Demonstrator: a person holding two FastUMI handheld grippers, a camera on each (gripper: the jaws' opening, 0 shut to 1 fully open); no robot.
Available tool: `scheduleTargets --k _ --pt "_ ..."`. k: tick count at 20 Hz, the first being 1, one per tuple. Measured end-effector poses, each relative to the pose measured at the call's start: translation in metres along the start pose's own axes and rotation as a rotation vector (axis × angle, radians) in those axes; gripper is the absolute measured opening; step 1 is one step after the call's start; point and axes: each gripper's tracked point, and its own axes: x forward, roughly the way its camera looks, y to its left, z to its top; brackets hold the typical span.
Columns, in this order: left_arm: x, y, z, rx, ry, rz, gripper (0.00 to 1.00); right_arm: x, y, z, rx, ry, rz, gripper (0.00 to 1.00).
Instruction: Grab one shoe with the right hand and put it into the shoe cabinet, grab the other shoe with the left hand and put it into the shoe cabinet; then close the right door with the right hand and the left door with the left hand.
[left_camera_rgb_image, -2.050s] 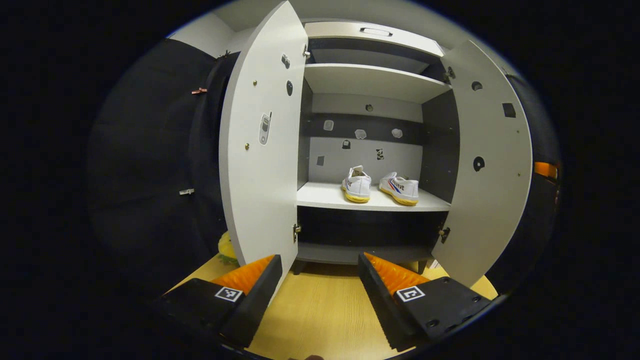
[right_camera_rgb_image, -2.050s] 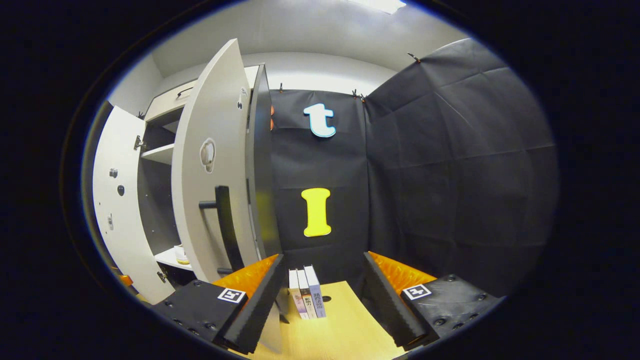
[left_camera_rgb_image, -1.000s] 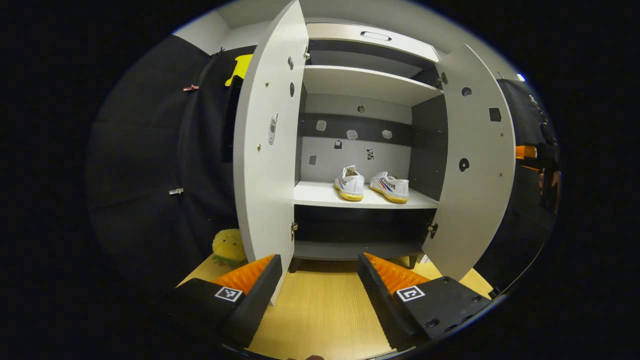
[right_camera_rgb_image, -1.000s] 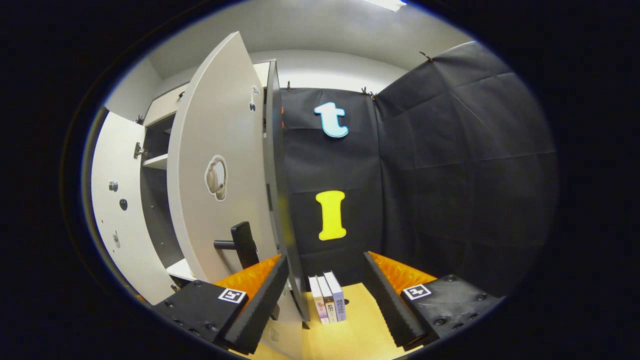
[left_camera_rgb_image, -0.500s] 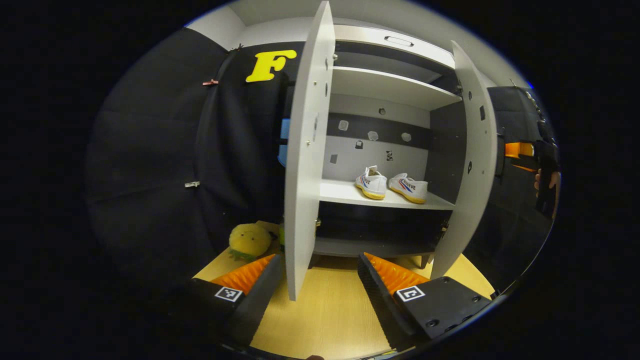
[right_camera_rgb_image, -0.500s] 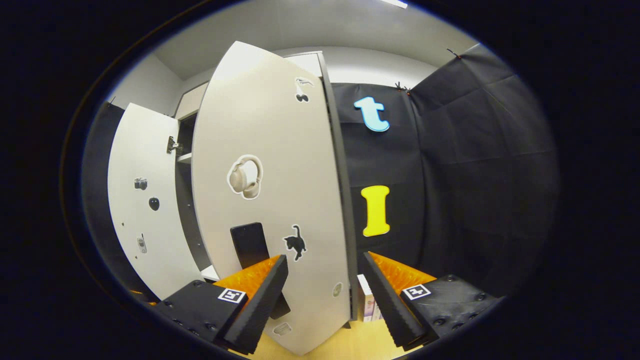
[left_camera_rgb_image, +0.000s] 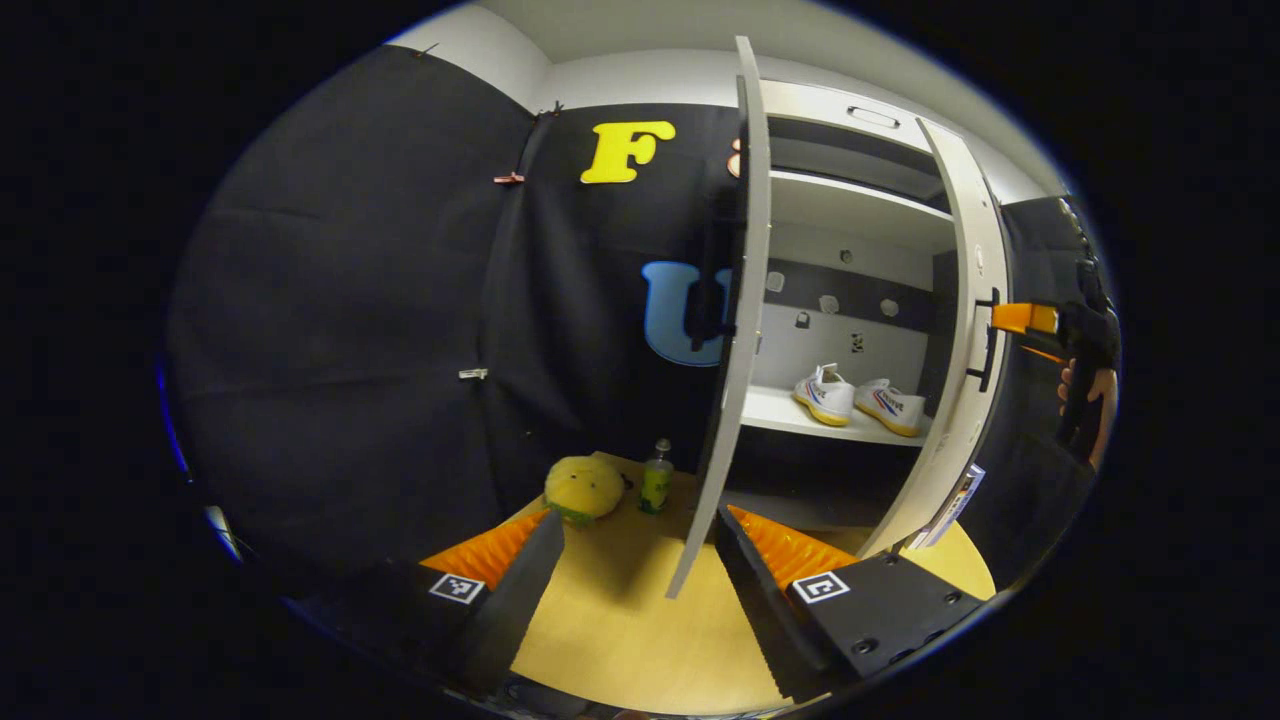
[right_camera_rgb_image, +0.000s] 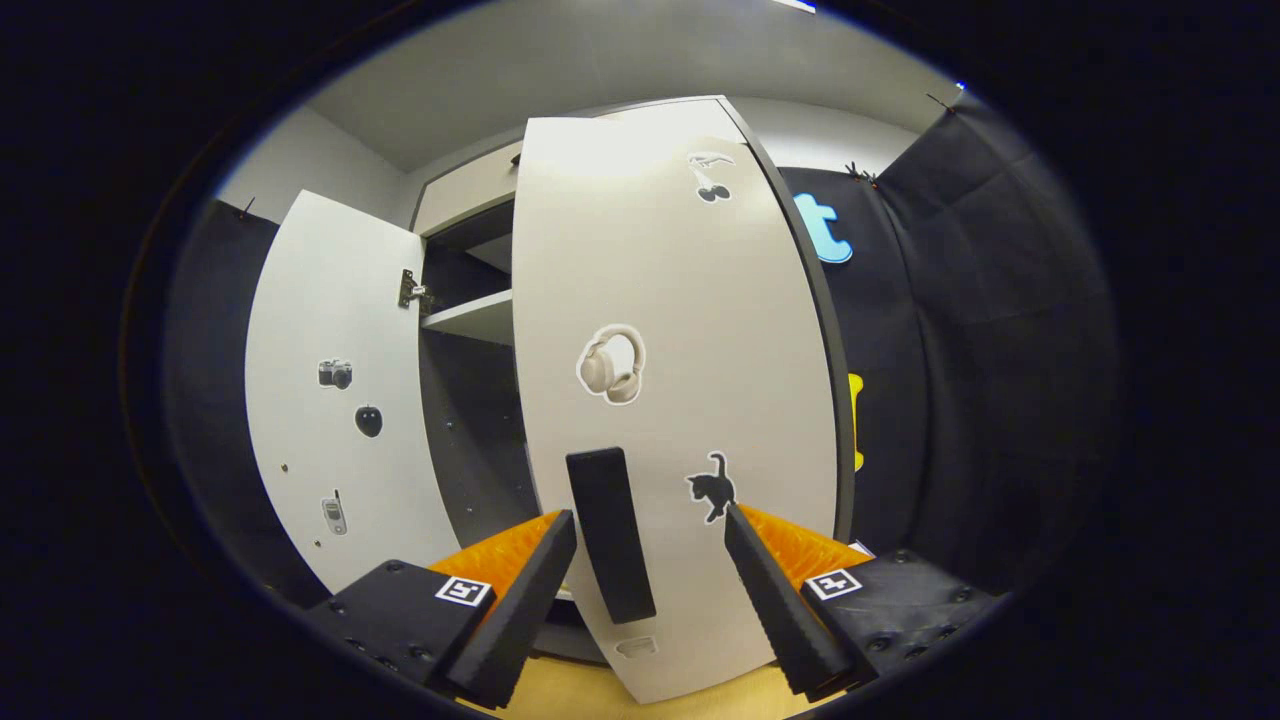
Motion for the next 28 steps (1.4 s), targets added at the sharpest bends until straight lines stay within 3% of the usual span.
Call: scheduleTargets --k 8,16,21,28 --pt "0.002 0.083 0.038 0.019 -0.034 0.078 0.95 -0.024 0.003 -0.024 0.037 0.033 -0.055 0.98" --pt "0.066 0.111 0.141 -0.067 -0.143 -0.052 0.95 -0.066 0.012 -0.066 0.022 0.091 -0.116 0.98" --pt "0.112 0.087 0.194 0.021 -0.186 -0.151 0.95 -0.101 0.008 -0.092 0.051 0.133 -0.193 0.98" --pt "0.147 -0.011 0.200 0.036 -0.152 -0.328 0.95 -0.146 -0.018 -0.119 -0.010 0.213 -0.290 0.98"
